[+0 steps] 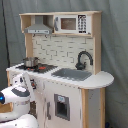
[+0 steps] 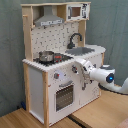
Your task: Play with the kitchen
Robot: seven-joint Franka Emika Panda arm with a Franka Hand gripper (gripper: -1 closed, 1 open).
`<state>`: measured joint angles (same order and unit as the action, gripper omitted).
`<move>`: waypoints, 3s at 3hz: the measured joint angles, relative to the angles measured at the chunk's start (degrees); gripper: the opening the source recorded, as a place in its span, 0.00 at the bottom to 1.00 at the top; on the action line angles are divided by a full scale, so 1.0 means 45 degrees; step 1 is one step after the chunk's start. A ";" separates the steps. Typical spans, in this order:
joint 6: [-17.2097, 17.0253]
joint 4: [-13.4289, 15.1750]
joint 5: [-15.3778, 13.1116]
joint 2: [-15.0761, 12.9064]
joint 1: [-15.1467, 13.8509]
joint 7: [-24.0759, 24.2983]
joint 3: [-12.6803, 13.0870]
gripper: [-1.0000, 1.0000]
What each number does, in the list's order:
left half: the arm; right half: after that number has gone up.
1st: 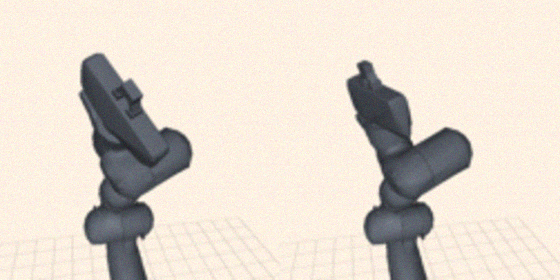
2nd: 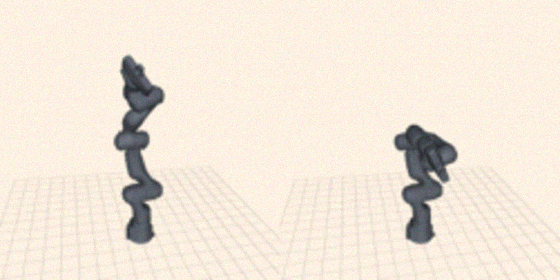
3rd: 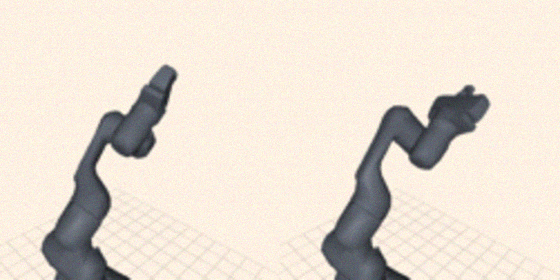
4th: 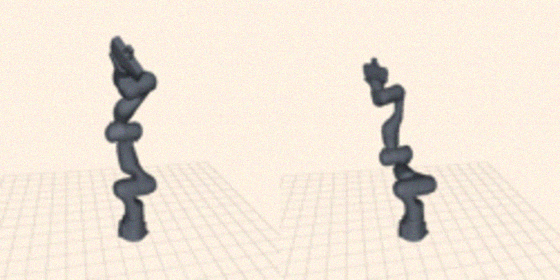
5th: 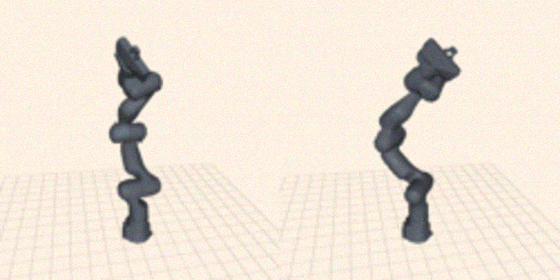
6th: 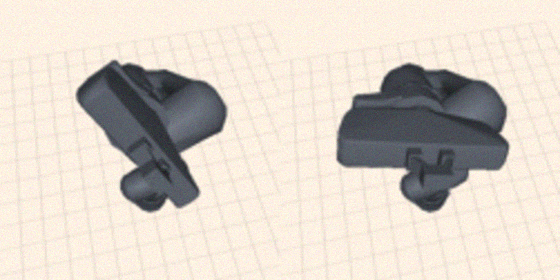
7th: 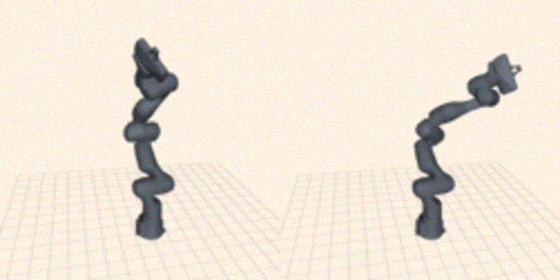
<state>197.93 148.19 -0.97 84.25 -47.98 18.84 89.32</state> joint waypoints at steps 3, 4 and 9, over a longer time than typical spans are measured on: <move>-0.1026 -0.0180 -0.0007 0.0073 0.2401 -0.1815 0.0027 1.00; -0.1897 -0.0248 -0.0007 0.0117 0.3243 -0.2244 -0.0396 1.00; -0.5937 -0.2418 -0.0133 0.0246 0.4311 -0.6881 -0.1734 1.00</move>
<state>171.21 137.31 -1.57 85.36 -28.58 -12.13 81.51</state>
